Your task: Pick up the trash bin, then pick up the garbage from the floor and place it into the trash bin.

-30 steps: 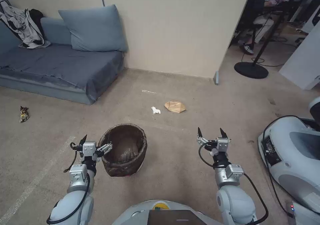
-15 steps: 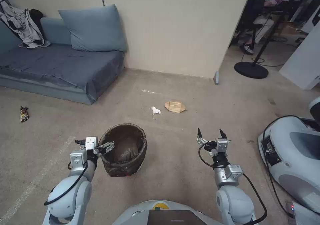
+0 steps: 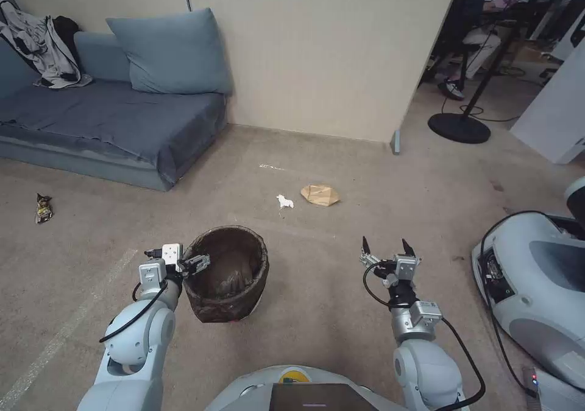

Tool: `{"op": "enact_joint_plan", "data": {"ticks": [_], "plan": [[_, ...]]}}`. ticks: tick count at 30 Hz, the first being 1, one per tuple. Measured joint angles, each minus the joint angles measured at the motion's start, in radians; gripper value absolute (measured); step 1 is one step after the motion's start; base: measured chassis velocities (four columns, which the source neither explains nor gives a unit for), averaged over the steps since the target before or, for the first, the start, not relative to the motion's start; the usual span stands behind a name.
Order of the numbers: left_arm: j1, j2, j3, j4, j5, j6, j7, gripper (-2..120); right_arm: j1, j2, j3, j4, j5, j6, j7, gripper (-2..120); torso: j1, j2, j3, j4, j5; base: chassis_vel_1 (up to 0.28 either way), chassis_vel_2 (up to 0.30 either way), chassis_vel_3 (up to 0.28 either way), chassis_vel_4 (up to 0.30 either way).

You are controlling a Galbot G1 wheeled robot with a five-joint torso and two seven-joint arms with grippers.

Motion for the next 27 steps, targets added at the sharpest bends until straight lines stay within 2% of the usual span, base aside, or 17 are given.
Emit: {"op": "enact_joint_plan", "data": {"ticks": [12, 27], "plan": [[-0.016, -0.003, -0.013, 0.075, -0.009, 0.005, -0.026, 100, 0.013, 0.003, -0.008, -0.031, -0.002, 0.009, 0.001, 100, 0.000, 0.000, 0.000, 0.0000, 0.0000, 0.000, 0.000, 0.000, 0.000], [-0.043, 0.000, -0.015, 0.139, -0.008, 0.002, -0.026, 100, 0.019, 0.005, -0.009, -0.045, -0.006, 0.009, 0.001, 100, 0.000, 0.000, 0.000, 0.0000, 0.0000, 0.000, 0.000, 0.000, 0.000]]}}
